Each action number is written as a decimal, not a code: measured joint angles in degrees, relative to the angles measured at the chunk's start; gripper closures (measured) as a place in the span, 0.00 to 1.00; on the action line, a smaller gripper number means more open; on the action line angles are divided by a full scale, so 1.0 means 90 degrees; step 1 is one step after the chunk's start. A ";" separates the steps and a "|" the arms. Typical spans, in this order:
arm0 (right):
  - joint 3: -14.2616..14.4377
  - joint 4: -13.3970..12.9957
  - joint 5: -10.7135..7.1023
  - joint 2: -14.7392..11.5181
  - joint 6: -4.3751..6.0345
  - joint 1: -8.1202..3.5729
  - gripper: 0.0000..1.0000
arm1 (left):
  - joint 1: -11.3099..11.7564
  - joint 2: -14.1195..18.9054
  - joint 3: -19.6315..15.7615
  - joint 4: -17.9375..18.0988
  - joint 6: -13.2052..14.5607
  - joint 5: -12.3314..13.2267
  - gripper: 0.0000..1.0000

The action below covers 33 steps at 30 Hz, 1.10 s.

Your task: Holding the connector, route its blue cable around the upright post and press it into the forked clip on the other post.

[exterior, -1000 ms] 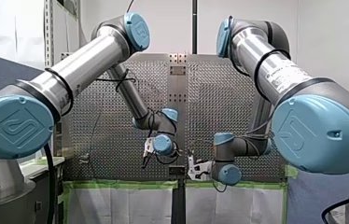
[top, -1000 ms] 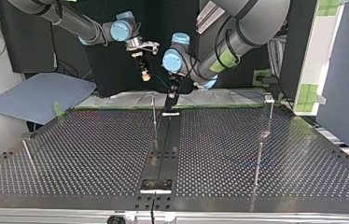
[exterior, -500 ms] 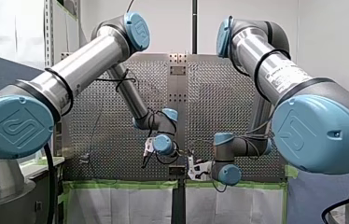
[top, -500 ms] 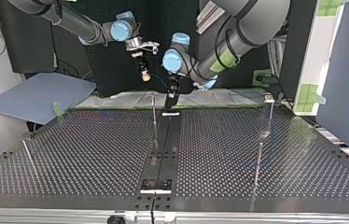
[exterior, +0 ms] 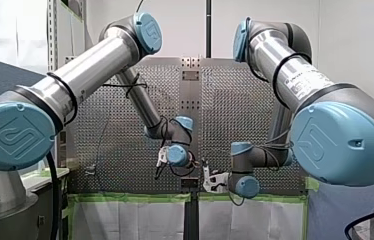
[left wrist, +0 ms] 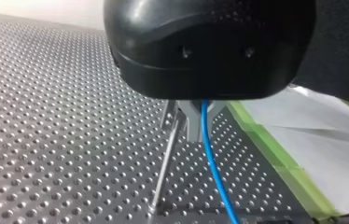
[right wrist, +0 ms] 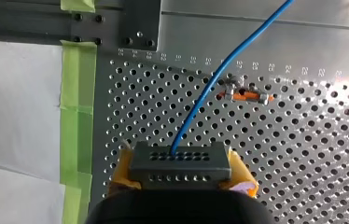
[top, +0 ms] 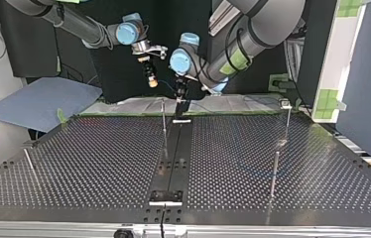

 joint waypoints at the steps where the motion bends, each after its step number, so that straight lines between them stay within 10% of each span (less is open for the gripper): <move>1: -0.0008 -0.0003 0.0002 0.0000 0.0006 -0.0015 1.00 | -0.0012 0.0000 0.0000 0.0015 -0.0002 -0.0004 1.00; 33: -0.0330 0.0203 0.0111 -0.0001 0.0024 -0.0518 1.00 | -0.0028 -0.0278 0.0057 0.0349 -0.0357 0.0066 1.00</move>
